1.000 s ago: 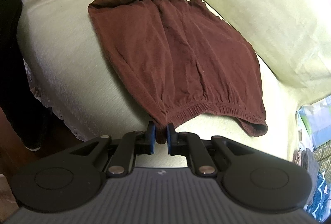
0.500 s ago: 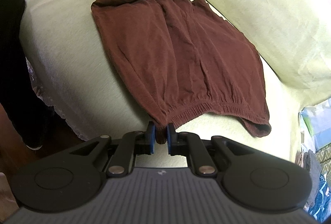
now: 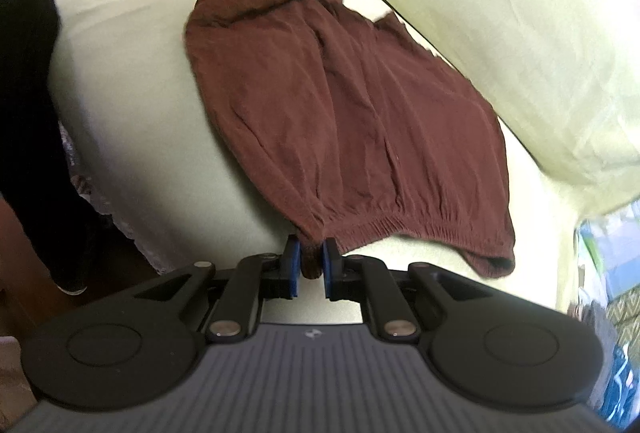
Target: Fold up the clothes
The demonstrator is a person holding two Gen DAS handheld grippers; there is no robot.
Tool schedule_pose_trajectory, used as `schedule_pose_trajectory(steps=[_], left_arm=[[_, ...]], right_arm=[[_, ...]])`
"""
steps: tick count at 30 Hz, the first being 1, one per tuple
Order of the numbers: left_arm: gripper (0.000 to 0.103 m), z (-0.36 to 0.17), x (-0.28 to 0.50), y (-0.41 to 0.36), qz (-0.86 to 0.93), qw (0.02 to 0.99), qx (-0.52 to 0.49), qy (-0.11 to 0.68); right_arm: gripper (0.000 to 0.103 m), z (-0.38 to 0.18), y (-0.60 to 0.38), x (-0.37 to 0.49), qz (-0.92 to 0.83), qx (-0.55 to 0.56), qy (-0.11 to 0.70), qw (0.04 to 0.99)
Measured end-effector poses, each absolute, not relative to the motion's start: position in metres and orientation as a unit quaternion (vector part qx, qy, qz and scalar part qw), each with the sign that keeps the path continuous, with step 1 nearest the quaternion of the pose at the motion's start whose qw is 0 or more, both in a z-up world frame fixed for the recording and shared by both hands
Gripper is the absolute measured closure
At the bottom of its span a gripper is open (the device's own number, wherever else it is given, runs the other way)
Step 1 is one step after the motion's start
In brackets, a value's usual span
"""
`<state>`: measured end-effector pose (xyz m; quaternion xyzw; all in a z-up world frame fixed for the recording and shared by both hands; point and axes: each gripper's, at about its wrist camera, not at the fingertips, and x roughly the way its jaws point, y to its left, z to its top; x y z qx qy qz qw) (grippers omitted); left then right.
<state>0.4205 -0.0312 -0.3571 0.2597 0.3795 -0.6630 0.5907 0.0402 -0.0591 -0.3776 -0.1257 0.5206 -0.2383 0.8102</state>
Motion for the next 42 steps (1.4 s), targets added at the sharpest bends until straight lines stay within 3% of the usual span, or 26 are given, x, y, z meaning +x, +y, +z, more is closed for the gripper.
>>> schedule_pose_trajectory(steps=[8,21,25,26,34,42], left_arm=[[0.100,-0.377,0.425,0.018,-0.628,0.594,0.289,0.411],[0.099,-0.417,0.408,0.022,-0.606,0.579,0.314,0.446],[0.086,-0.413,0.406,0.018,-0.600,0.576,0.333,0.445],[0.083,-0.411,0.407,0.018,-0.598,0.576,0.337,0.443],[0.079,-0.368,0.411,-0.003,-0.586,0.612,0.354,0.396],[0.063,-0.331,0.392,-0.095,-0.614,0.632,0.331,0.339]], right_arm=[[0.095,-0.382,-0.044,0.053,-0.218,-0.147,0.536,0.802],[0.094,-0.398,-0.040,0.039,-0.186,-0.136,0.572,0.787],[0.086,-0.398,-0.041,0.036,-0.181,-0.129,0.574,0.788],[0.079,-0.395,-0.041,0.033,-0.185,-0.127,0.568,0.792],[0.078,-0.347,-0.082,-0.006,-0.293,0.002,0.450,0.844],[0.077,-0.332,-0.158,-0.034,-0.383,0.096,0.371,0.841]])
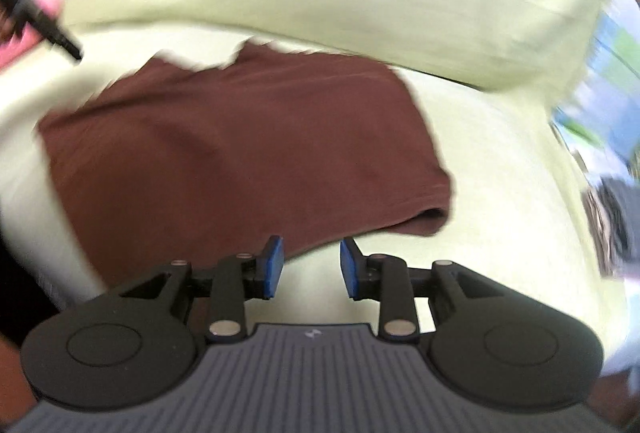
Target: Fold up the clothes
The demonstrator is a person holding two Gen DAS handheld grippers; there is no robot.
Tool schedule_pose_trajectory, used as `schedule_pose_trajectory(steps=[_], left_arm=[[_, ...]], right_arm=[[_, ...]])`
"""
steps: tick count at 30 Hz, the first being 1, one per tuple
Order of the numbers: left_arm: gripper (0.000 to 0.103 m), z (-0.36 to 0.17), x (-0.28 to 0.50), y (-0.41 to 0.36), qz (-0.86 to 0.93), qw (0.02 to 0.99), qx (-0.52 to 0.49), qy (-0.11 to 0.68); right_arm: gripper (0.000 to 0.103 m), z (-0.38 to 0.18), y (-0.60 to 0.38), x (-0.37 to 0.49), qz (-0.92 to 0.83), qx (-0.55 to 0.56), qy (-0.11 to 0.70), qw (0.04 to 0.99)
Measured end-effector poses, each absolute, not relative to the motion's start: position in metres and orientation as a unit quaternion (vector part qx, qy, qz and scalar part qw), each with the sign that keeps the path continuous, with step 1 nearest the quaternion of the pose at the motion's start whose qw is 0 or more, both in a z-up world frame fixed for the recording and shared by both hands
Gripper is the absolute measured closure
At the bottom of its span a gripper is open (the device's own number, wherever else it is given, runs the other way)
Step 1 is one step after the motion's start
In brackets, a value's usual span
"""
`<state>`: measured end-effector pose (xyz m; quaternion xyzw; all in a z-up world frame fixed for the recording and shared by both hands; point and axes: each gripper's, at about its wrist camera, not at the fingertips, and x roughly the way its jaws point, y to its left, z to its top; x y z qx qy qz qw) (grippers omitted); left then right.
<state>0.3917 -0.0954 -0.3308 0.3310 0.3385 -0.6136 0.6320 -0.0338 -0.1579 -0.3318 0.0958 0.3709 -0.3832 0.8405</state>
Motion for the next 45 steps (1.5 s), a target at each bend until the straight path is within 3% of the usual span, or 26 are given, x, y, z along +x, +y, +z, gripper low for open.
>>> schedule_pose_trajectory(steps=[5,15,24,34,36,39,45], left_arm=[[0.062,-0.325,0.373,-0.176,-0.649,0.618,0.313,0.315],[0.062,-0.356,0.317,-0.313,-0.712,0.569,0.322,0.257],[0.061,-0.402,0.297,-0.345,-0.687,0.538,0.426,0.239],[0.059,-0.362,0.259,-0.368,-0.728,0.523,0.395,0.201],[0.059,-0.361,0.241,-0.381,-0.736,0.511,0.403,0.186],[0.059,-0.362,0.217,-0.405,-0.742,0.503,0.411,0.165],[0.059,-0.374,0.184,-0.450,-0.747,0.483,0.431,0.150]], right_arm=[[0.077,-0.337,-0.212,-0.061,-0.425,0.156,0.329,0.828],[0.076,-0.364,-0.263,-0.071,-0.427,0.159,0.318,0.831],[0.076,-0.383,-0.295,-0.065,-0.413,0.191,0.306,0.836],[0.075,-0.393,-0.308,-0.079,-0.418,0.243,0.287,0.827],[0.085,-0.395,-0.308,-0.081,-0.419,0.254,0.280,0.825],[0.090,-0.398,-0.308,-0.087,-0.423,0.273,0.265,0.823],[0.093,-0.404,-0.313,-0.099,-0.427,0.290,0.248,0.820]])
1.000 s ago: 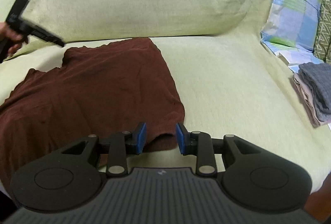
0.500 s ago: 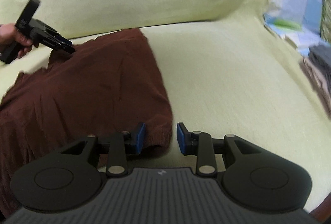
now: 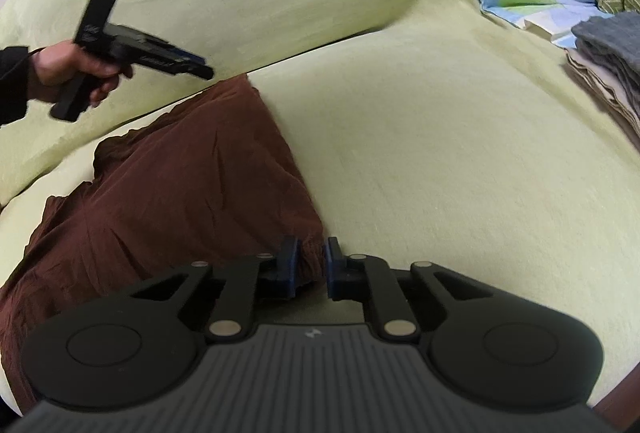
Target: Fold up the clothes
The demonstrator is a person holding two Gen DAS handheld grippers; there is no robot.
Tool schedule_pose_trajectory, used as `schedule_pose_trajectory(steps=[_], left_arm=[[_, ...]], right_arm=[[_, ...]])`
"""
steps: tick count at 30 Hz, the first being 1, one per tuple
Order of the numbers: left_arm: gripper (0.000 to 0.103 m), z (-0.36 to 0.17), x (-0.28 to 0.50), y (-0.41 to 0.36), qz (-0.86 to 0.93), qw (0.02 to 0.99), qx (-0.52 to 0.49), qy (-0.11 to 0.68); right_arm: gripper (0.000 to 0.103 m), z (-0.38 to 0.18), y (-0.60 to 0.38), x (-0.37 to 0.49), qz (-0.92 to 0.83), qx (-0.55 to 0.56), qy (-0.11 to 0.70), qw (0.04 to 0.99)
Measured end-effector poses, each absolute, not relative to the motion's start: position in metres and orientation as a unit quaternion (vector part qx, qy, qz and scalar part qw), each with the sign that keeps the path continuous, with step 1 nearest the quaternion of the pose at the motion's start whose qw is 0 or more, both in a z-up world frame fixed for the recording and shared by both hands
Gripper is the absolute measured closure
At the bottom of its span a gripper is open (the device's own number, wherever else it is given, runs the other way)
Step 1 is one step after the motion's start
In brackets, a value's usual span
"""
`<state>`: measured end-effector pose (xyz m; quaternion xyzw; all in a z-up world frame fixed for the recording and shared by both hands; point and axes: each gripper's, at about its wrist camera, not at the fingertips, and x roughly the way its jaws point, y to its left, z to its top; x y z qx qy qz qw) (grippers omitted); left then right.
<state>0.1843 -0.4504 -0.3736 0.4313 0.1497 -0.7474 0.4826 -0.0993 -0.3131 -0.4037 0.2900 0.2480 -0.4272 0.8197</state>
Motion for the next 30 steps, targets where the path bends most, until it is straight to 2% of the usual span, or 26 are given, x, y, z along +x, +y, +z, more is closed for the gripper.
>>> schedule_pose_trajectory(steps=[4,6,7,8,14,18,20,21,22,25,30], left_arm=[[0.059,-0.389,0.168,-0.473,-0.729,0.468,0.475,0.153],[0.063,-0.398,0.161,-0.480,-0.726,0.455,0.489,0.163],[0.085,-0.401,0.157,-0.482,-0.726,0.449,0.494,0.166],[0.101,-0.403,0.154,-0.483,-0.728,0.449,0.492,0.161],[0.103,-0.412,0.145,-0.492,-0.727,0.491,0.458,0.143],[0.103,-0.414,0.141,-0.492,-0.740,0.475,0.453,0.145],[0.090,-0.407,0.147,-0.490,-0.751,0.458,0.452,0.144],[0.062,-0.400,0.155,-0.486,-0.759,0.447,0.453,0.135],[0.047,-0.395,0.162,-0.484,-0.762,0.444,0.454,0.126],[0.046,-0.382,0.183,-0.477,-0.769,0.429,0.464,0.097],[0.046,-0.378,0.183,-0.459,-0.767,0.354,0.534,-0.037]], right_arm=[[0.094,-0.406,-0.314,-0.103,-0.428,0.291,0.240,0.821],[0.094,-0.408,-0.315,-0.105,-0.426,0.296,0.237,0.822],[0.094,-0.409,-0.316,-0.107,-0.424,0.301,0.233,0.822],[0.094,-0.409,-0.317,-0.108,-0.422,0.303,0.231,0.823],[0.096,-0.407,-0.324,-0.118,-0.434,0.297,0.219,0.822],[0.096,-0.410,-0.331,-0.120,-0.431,0.303,0.225,0.820],[0.095,-0.409,-0.332,-0.121,-0.423,0.302,0.233,0.822],[0.095,-0.409,-0.332,-0.123,-0.421,0.304,0.232,0.823],[0.095,-0.409,-0.333,-0.123,-0.418,0.305,0.233,0.823],[0.094,-0.409,-0.334,-0.123,-0.414,0.303,0.236,0.826],[0.092,-0.407,-0.334,-0.120,-0.408,0.289,0.246,0.830]])
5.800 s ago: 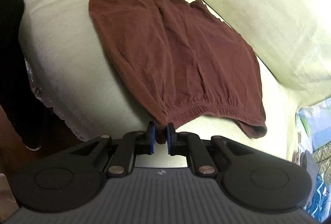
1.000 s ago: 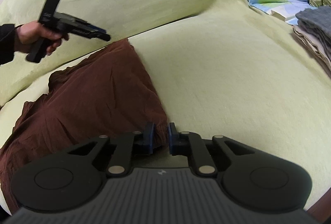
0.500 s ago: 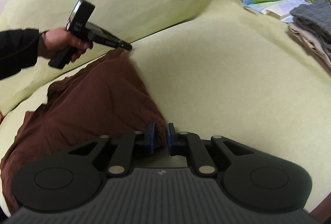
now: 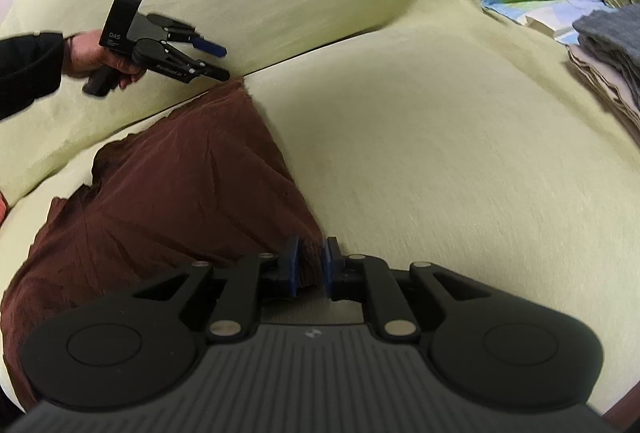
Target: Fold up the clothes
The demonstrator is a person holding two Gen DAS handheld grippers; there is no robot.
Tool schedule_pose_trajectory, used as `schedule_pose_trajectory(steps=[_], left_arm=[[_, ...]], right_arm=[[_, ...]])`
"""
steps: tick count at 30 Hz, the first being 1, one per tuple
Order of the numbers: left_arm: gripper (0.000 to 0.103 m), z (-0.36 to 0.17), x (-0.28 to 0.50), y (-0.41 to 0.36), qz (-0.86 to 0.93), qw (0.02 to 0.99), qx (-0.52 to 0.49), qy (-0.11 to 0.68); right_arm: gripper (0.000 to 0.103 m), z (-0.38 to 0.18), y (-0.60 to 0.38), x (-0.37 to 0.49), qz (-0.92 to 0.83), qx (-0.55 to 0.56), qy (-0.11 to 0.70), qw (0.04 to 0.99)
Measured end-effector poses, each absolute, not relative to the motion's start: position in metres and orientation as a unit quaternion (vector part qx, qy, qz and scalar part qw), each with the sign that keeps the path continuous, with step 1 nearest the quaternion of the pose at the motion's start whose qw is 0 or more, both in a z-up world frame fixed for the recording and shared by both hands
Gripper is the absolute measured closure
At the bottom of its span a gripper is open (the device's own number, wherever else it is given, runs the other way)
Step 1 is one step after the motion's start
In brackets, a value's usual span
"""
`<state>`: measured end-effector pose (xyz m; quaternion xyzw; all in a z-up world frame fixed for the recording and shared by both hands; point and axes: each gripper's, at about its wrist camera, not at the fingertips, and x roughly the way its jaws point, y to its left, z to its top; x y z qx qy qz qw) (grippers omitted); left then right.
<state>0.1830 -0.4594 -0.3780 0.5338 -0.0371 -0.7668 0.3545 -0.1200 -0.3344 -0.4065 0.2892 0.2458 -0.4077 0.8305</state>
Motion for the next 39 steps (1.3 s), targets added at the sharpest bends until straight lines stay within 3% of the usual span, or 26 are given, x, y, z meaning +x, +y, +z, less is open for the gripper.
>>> schedule_pose_trajectory(steps=[4,11,12,13,14,16,21,25,29,31,32,34,35,39], left_arm=[[0.046,-0.388,0.160,-0.464,-0.754,0.270,0.591,-0.096],[0.048,-0.406,0.146,-0.486,-0.746,0.202,0.631,-0.067],[0.055,-0.404,0.147,-0.489,-0.748,0.204,0.630,-0.050],[0.074,-0.404,0.148,-0.491,-0.750,0.202,0.630,-0.033],[0.079,-0.404,0.148,-0.491,-0.750,0.202,0.629,-0.020],[0.103,-0.402,0.146,-0.484,-0.747,0.217,0.628,-0.020],[0.103,-0.389,0.151,-0.478,-0.750,0.280,0.597,-0.049],[0.103,-0.378,0.150,-0.486,-0.753,0.326,0.568,-0.067],[0.102,-0.397,0.137,-0.494,-0.730,0.318,0.602,-0.067],[0.094,-0.402,0.137,-0.494,-0.726,0.329,0.600,-0.062],[0.092,-0.401,0.140,-0.495,-0.727,0.340,0.593,-0.056],[0.068,-0.388,0.152,-0.497,-0.734,0.376,0.565,-0.031],[0.062,-0.380,0.161,-0.498,-0.734,0.393,0.554,-0.023],[0.061,-0.348,0.199,-0.490,-0.736,0.444,0.510,0.016]], right_arm=[[0.087,-0.403,-0.339,-0.122,-0.404,0.293,0.246,0.831],[0.085,-0.407,-0.347,-0.128,-0.386,0.319,0.242,0.831],[0.085,-0.408,-0.347,-0.127,-0.381,0.324,0.241,0.832],[0.085,-0.409,-0.348,-0.126,-0.376,0.328,0.241,0.832],[0.085,-0.410,-0.349,-0.125,-0.372,0.332,0.241,0.833],[0.086,-0.412,-0.350,-0.123,-0.364,0.338,0.241,0.834],[0.095,-0.401,-0.348,-0.129,-0.370,0.326,0.228,0.839],[0.095,-0.389,-0.346,-0.135,-0.412,0.297,0.211,0.836],[0.093,-0.404,-0.356,-0.132,-0.418,0.318,0.236,0.817],[0.090,-0.407,-0.357,-0.133,-0.419,0.320,0.243,0.814],[0.083,-0.406,-0.356,-0.135,-0.424,0.319,0.241,0.813],[0.080,-0.402,-0.352,-0.139,-0.436,0.314,0.233,0.811],[0.080,-0.400,-0.350,-0.141,-0.440,0.313,0.228,0.810],[0.080,-0.388,-0.338,-0.139,-0.454,0.292,0.207,0.816]])
